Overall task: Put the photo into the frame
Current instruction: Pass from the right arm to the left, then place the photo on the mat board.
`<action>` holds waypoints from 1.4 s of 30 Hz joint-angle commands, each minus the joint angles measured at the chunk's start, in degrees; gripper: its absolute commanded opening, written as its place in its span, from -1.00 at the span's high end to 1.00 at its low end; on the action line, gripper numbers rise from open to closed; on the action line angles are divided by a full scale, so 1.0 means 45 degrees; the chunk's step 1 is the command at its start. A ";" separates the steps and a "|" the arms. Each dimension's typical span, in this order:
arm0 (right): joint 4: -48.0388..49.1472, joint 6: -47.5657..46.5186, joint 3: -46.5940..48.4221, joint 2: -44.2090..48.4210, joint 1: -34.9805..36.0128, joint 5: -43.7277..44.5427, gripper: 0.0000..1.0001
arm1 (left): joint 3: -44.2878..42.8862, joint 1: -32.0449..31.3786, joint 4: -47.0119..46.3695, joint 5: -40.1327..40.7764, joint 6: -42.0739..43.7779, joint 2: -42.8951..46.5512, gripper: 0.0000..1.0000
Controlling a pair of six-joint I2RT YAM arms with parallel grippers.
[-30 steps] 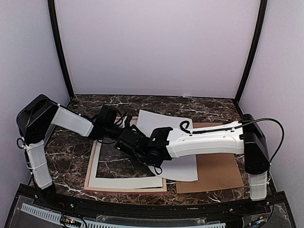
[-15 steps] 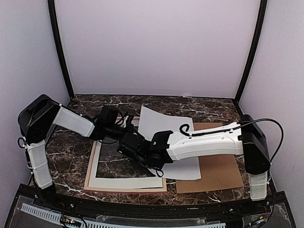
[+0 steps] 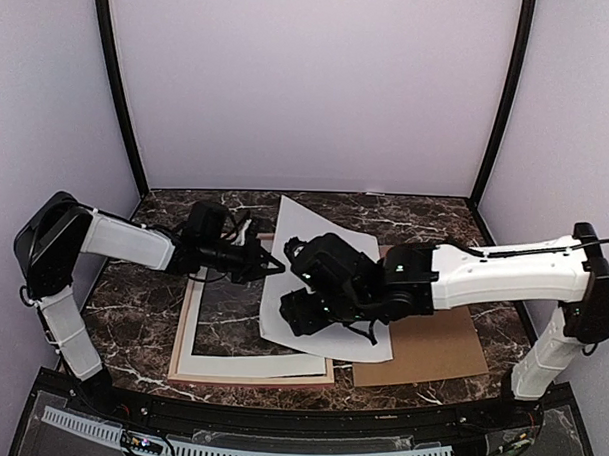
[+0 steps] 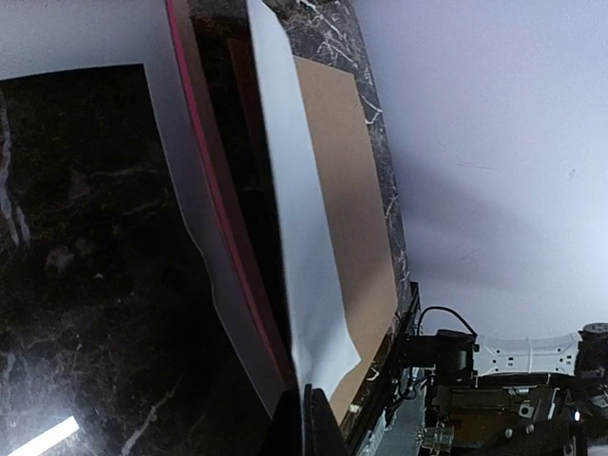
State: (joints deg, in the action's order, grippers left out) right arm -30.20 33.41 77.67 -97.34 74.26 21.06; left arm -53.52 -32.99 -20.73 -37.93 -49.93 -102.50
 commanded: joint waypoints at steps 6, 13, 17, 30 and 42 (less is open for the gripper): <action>0.1476 0.0603 -0.3612 0.4043 -0.2400 -0.1600 -0.38 | 0.1442 0.0695 0.0914 -0.1498 0.0617 0.3530 1.00; 0.1487 0.0475 -0.4975 0.4920 -0.3726 -0.1681 -0.38 | 0.1918 0.1700 0.5640 -0.0569 0.2542 0.5883 1.00; 0.1727 0.0312 -0.5288 0.4621 -0.4041 -0.1807 -0.38 | 0.2216 0.2431 0.7418 -0.0013 0.3403 0.6644 1.00; 0.2989 -0.0370 -0.5149 0.2089 -0.4599 -0.2911 -0.40 | 0.2291 0.3637 0.9809 0.1431 0.5748 0.5910 1.00; 0.3801 -0.0604 -0.4395 0.0275 -0.4742 -0.3688 -0.40 | 0.3946 0.3816 0.7569 0.1822 0.3695 0.6952 1.00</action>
State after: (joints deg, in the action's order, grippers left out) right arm -15.99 31.66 55.90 -95.20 53.45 5.69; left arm -38.85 -16.23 18.22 -30.13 -28.88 -74.61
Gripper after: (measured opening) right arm 0.701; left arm 0.010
